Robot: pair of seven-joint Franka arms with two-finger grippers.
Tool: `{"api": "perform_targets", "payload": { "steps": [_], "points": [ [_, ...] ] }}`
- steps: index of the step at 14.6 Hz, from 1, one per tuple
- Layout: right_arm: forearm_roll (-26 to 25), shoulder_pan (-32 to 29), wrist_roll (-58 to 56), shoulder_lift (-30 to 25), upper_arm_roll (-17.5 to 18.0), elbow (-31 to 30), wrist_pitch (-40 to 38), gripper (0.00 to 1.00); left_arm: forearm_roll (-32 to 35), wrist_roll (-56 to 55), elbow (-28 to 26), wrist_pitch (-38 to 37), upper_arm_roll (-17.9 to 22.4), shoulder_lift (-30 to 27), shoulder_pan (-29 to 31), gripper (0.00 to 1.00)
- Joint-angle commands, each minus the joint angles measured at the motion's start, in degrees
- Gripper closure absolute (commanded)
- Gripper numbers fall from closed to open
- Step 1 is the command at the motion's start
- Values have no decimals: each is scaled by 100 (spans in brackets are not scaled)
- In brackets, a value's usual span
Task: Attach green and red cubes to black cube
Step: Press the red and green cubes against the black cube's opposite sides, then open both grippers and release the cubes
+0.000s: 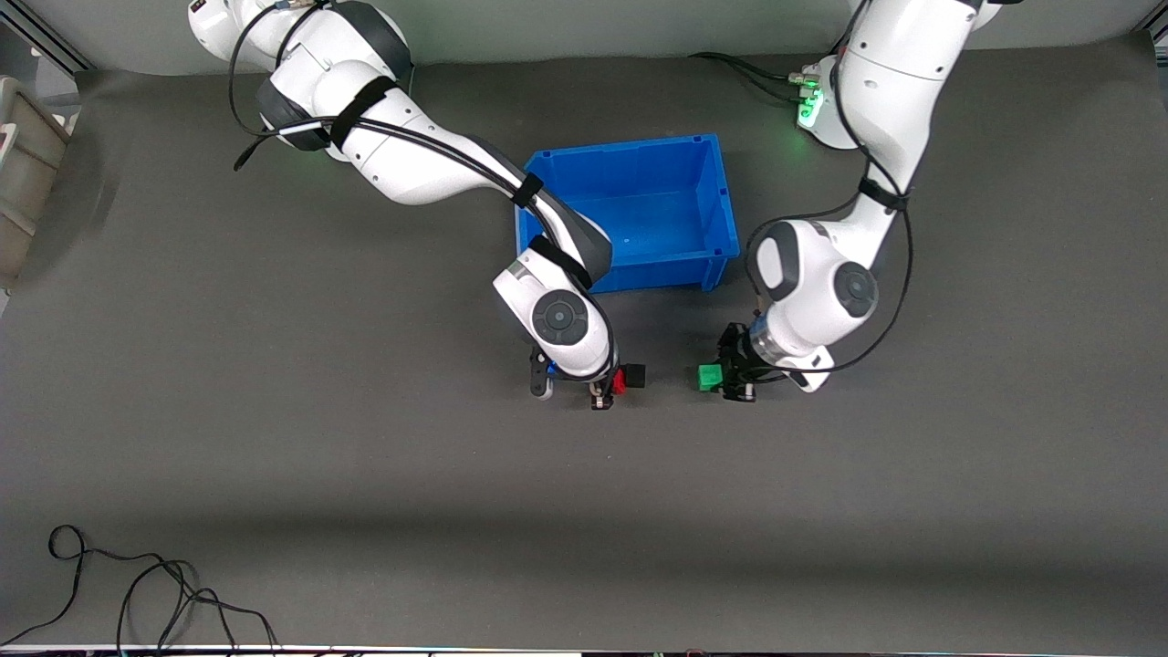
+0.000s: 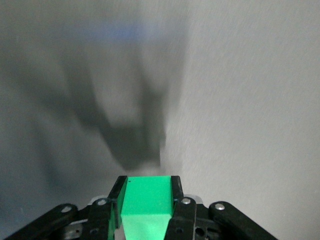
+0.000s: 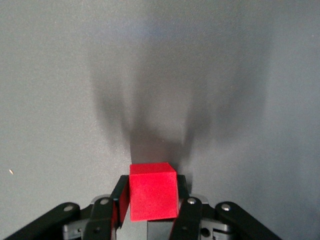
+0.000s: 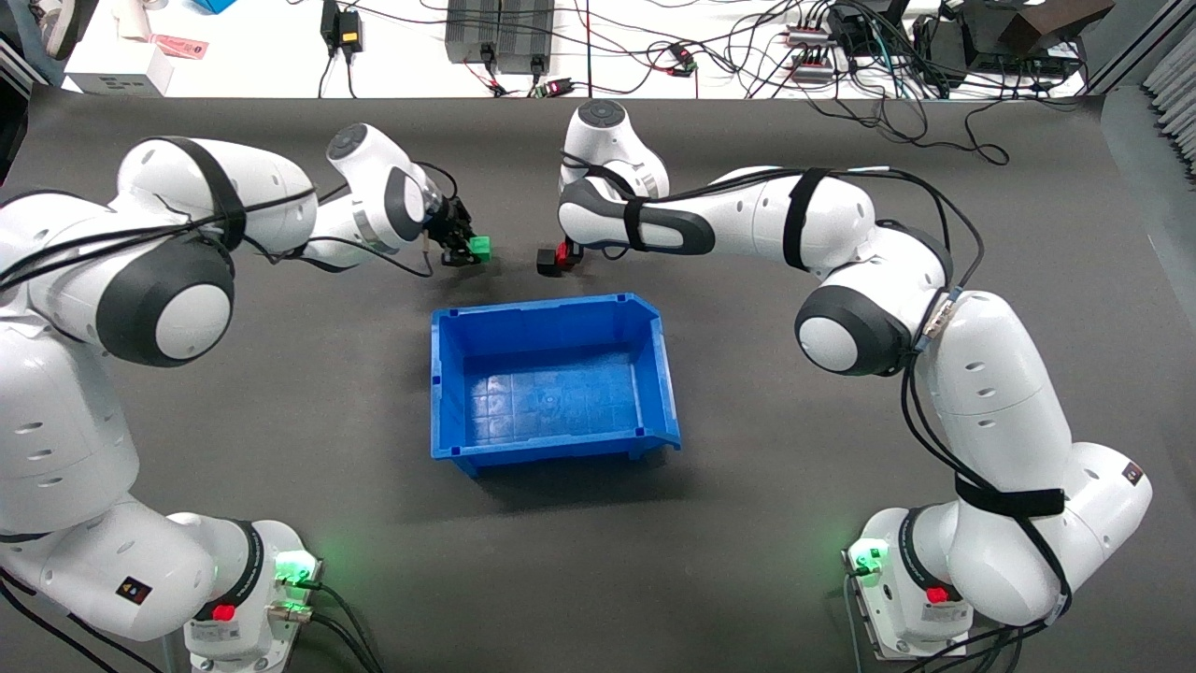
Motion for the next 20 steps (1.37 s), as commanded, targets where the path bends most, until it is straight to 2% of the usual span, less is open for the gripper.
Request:
{"api": "perform_targets", "payload": {
  "steps": [1, 3, 5, 7, 8, 11, 12, 13, 14, 18, 20],
  "points": [
    [58, 68, 118, 154, -48, 140, -15, 83, -62, -368, 84, 234, 101, 82, -320, 78],
    [49, 77, 118, 172, -48, 131, 11, 82, -62, -623, 277, 462, 101, 301, -540, 78],
    [40, 165, 92, 215, -66, 140, 12, 71, -62, -712, 418, 586, 101, 478, -690, 78],
    [49, 165, 74, 216, -83, 149, 12, 67, -62, -887, 559, 587, 101, 557, -813, 78],
    [49, 165, 83, 207, -83, 157, 12, 57, -62, -931, 664, 587, 101, 619, -840, 78],
    [49, 130, 57, 172, -92, 201, 3, 0, -44, -1055, 797, 587, 109, 777, -945, 76],
    [49, 104, -13, 128, -101, 193, -32, 0, -44, -1046, 806, 587, 109, 777, -945, 64],
    [58, 86, -144, 84, -101, 184, -76, 0, 17, -1020, 806, 569, 118, 777, -937, 15],
    [40, 77, -241, -55, -110, 166, -76, 0, 26, -1011, 806, 560, 118, 769, -928, 0],
    [49, -265, -961, -785, -110, -105, -410, 0, 79, -967, 753, 246, 328, 532, -735, 0],
    [49, -536, -1391, -1189, -110, -273, -760, 0, 385, -705, 762, -543, 862, 260, -725, 0]
  ]
}}
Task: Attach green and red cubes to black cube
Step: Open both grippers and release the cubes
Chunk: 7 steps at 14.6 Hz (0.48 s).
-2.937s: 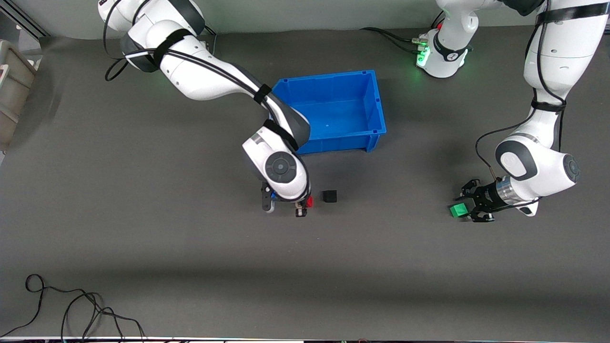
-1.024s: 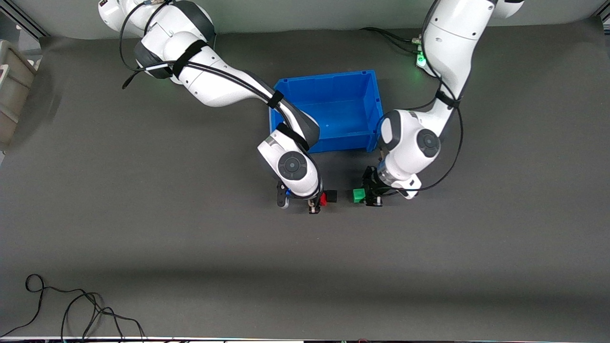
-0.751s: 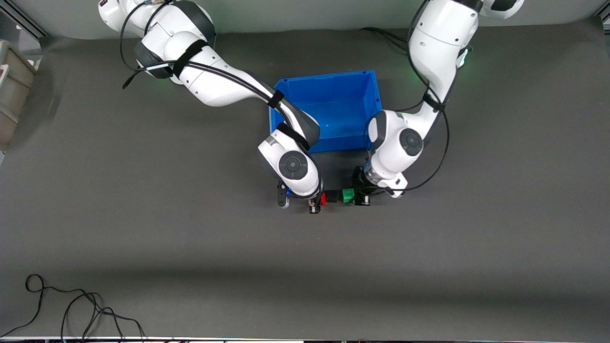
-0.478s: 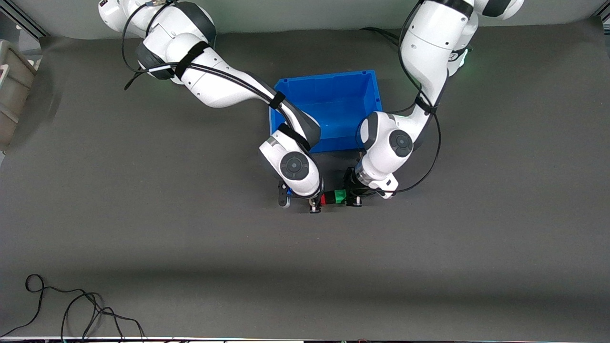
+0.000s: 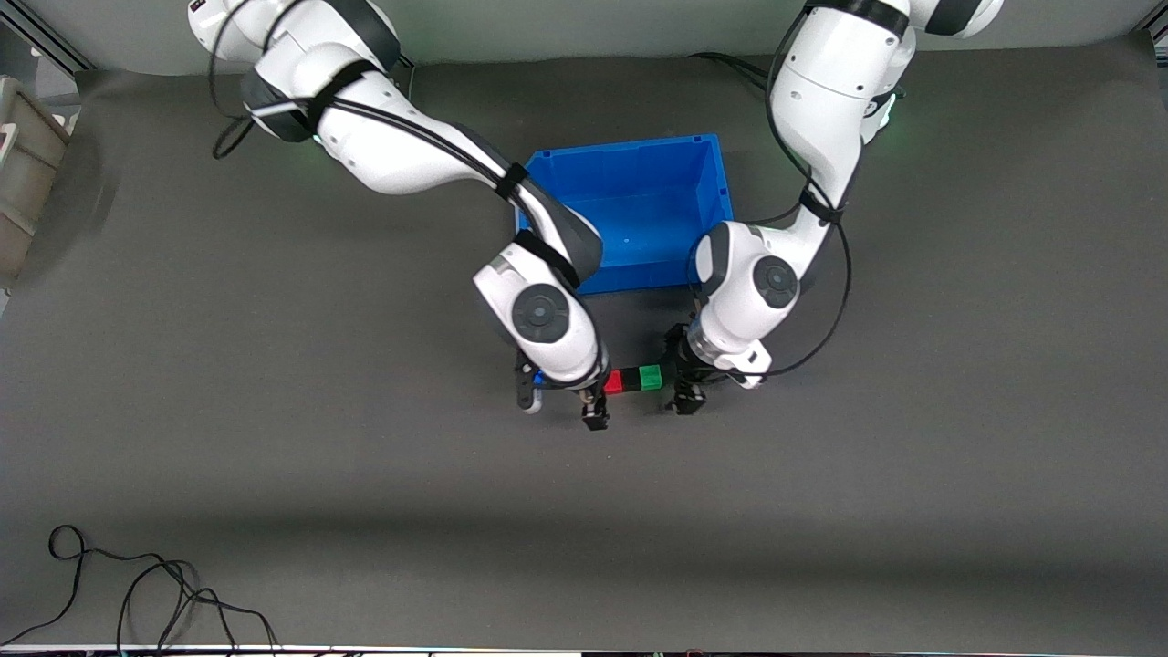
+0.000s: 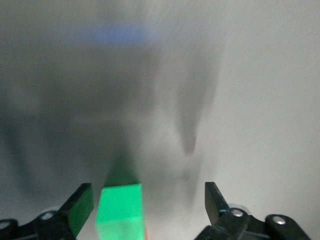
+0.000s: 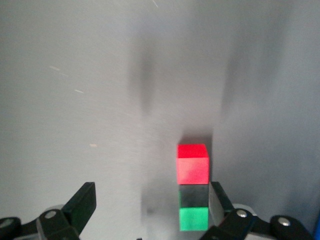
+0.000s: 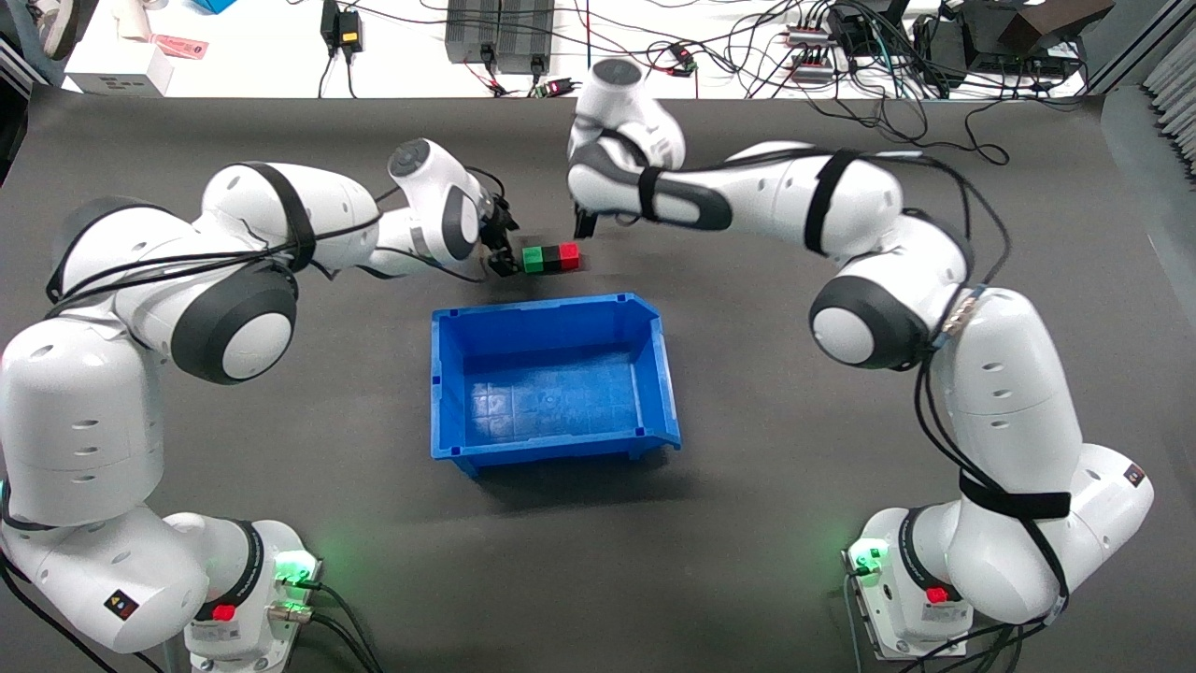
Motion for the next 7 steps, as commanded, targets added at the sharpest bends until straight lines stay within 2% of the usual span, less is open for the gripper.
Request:
{"api": "perform_targets", "payload": {
  "steps": [1, 5, 7],
  "points": [
    [51, -393, -886, -747, -16, -423, -616, 0, 286, 463, -53, -1062, 684, -539, 60, 0],
    [86, -1043, -2818, -1451, -7, -432, -2047, 0, 304, 2893, -71, -2661, 1563, -1128, 595, 0],
    [112, -1377, -3846, -1723, -7, -441, -2384, 0, 775, 4081, -62, -3364, 2064, -1470, 746, 0]
  ]
}}
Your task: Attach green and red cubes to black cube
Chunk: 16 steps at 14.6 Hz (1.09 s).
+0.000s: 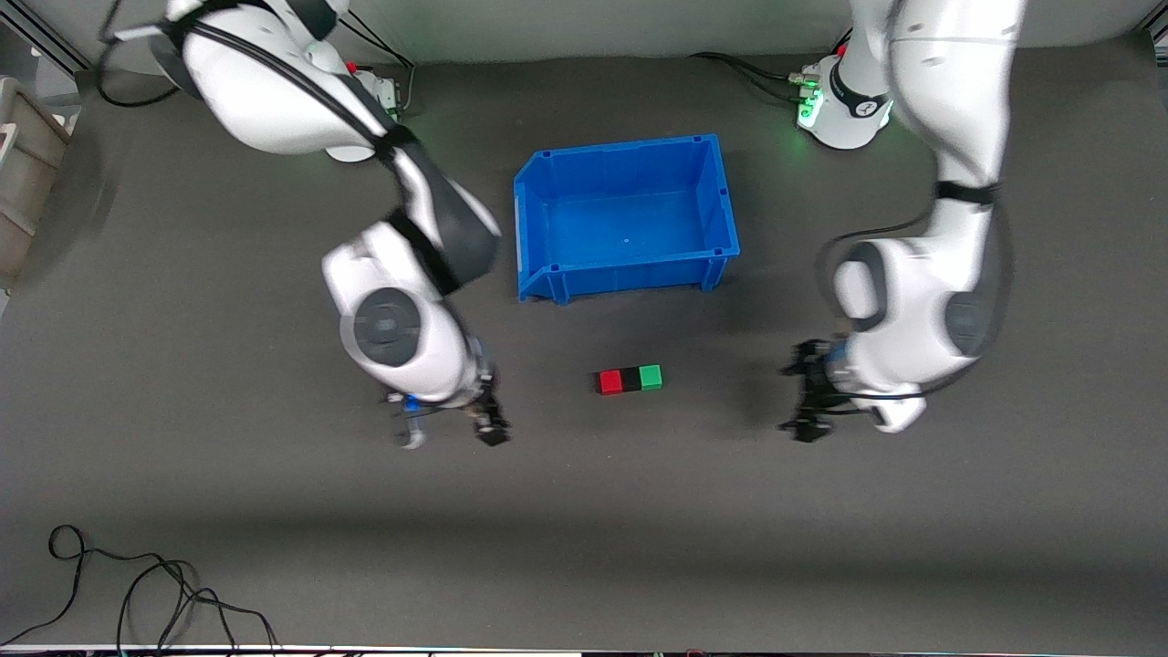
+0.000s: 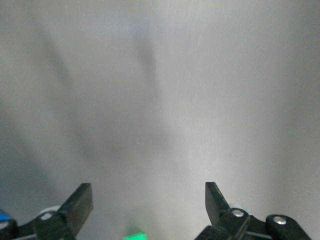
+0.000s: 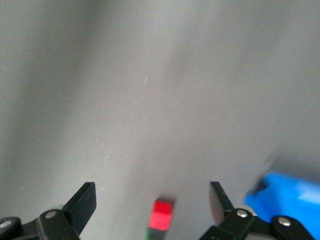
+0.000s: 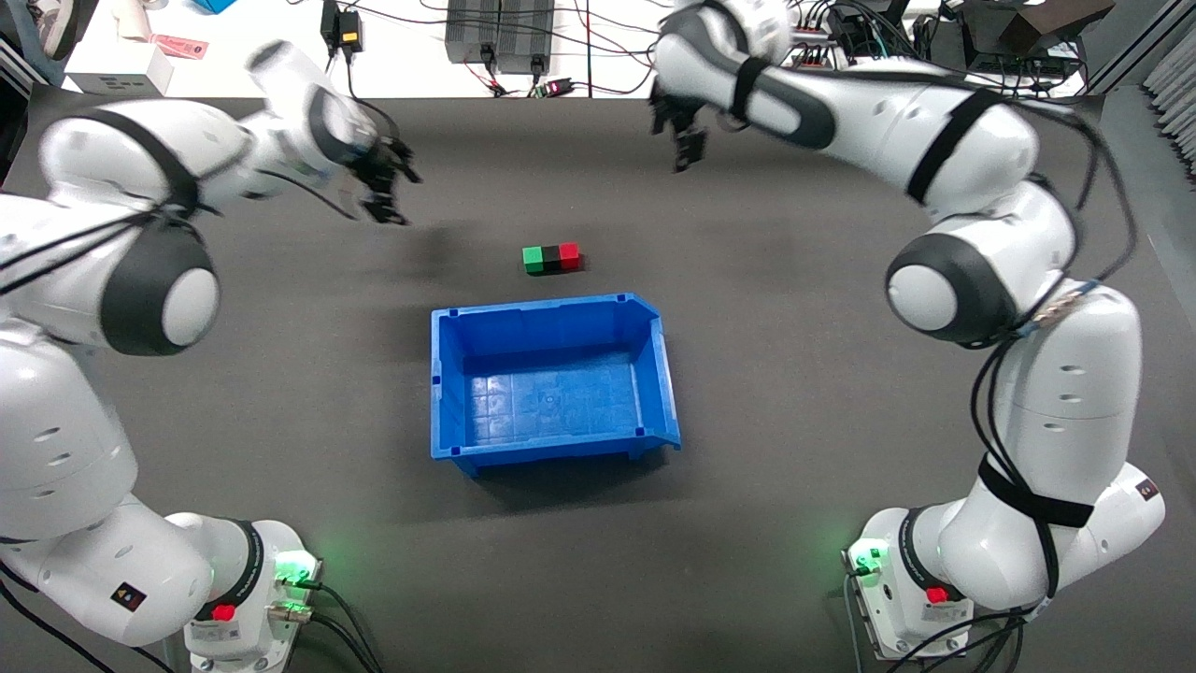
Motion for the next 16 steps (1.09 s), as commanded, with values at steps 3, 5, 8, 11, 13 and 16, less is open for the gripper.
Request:
{"api": "perform_targets", "payload": {
  "steps": [3, 5, 8, 11, 13, 16],
  "points": [
    [110, -663, -1964, -832, 0, -446, -743, 0, 1345, 2516, -54, -1476, 900, -923, 119, 0],
    [49, -752, -2641, -1192, -61, -692, -770, 0, 1794, 3361, 138, -1969, 1041, -1196, 127, 0],
    [84, -944, -3405, -1772, -158, -1130, -718, 0, 2200, 4058, 1067, -3329, 1050, -1267, 259, 0],
    [119, -1392, -4996, -2536, -202, -1579, -700, 0, 2454, 5135, 1772, -4044, 1015, -1294, 207, 0],
    [76, -1437, -5446, -3046, -237, -2044, -639, 0, 2517, 5980, 1958, -4116, 1006, -1372, 207, 0],
    [75, -1525, -6060, -3591, -246, -2625, -709, 0, 2622, 6274, 1959, -4115, 998, -1513, 180, 0]
  ]
}}
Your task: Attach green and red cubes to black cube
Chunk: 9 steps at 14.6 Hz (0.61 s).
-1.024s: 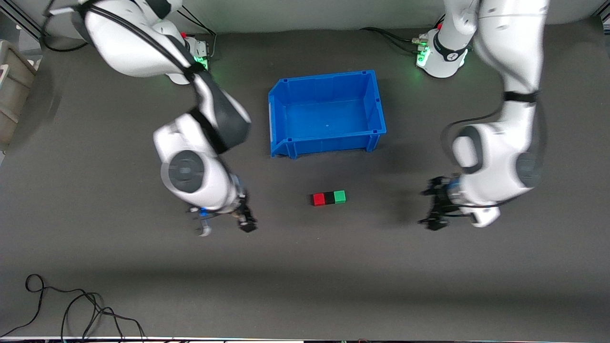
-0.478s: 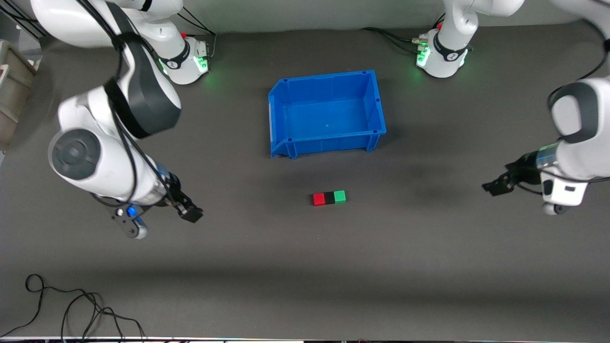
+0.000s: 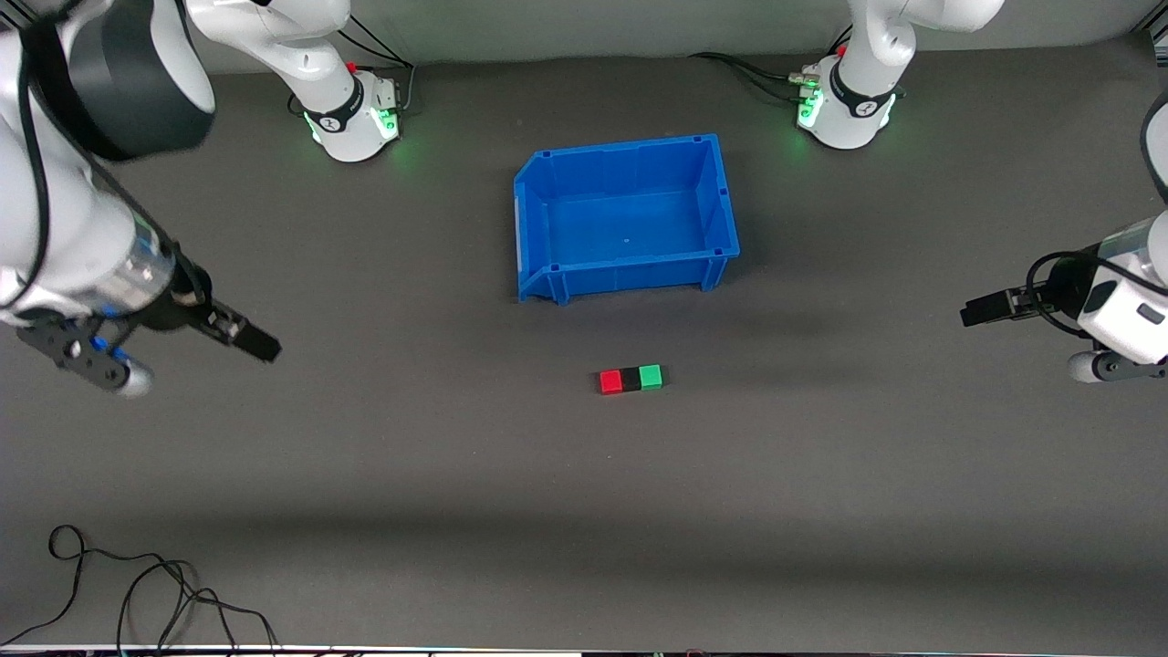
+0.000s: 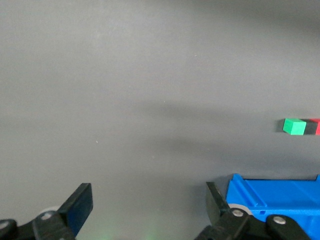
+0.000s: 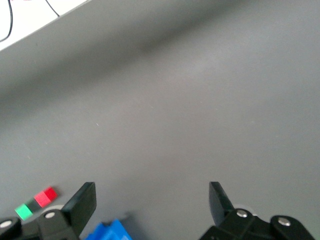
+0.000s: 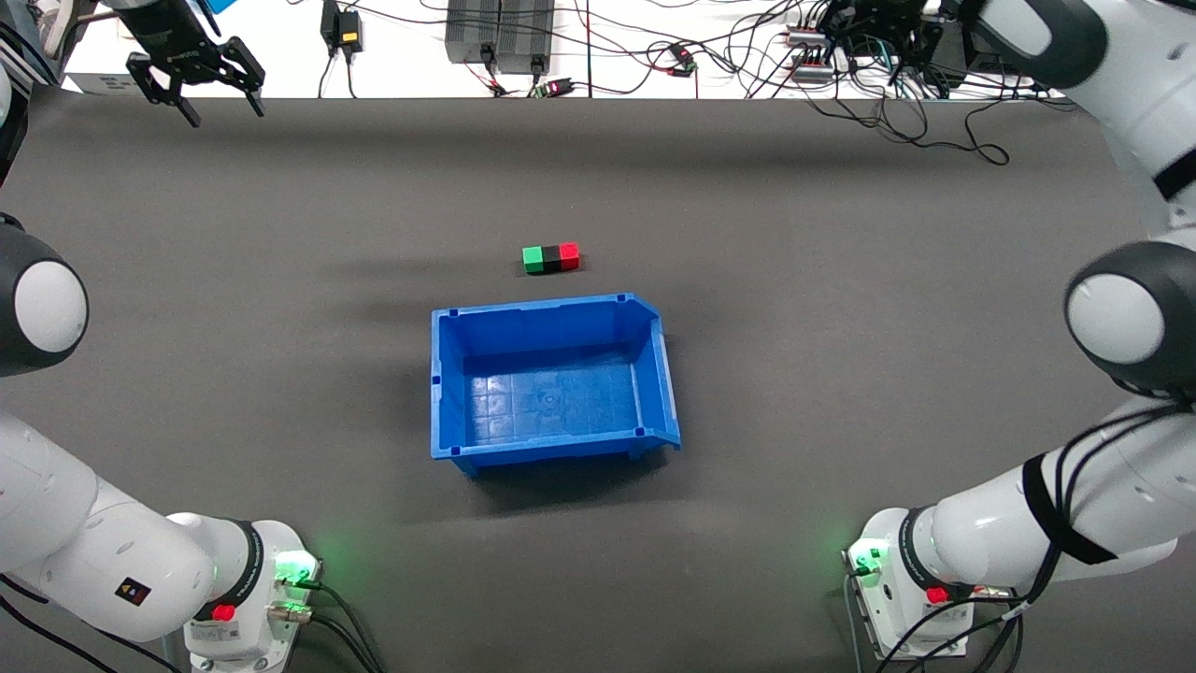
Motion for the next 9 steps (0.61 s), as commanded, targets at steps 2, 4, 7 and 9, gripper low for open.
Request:
{"api": "perform_targets", "payload": {
  "steps": [2, 4, 7, 9],
  "points": [
    [114, -213, -1126, -961, -29, -1013, 116, 0, 380, 307, 1, -2, -3, -279, -159, 0],
    [245, -519, -2074, -1146, -29, -1031, 125, 0, 443, 307, -60, 130, -21, -455, -186, 0],
    [712, -934, -2692, -1462, -38, -1084, -374, 0, 443, 290, -113, 218, -47, -579, -177, 0],
    [397, -917, -2940, -1525, -29, -1093, -621, 0, 504, 263, -148, 245, -510, -658, 285, 0]
  ]
}}
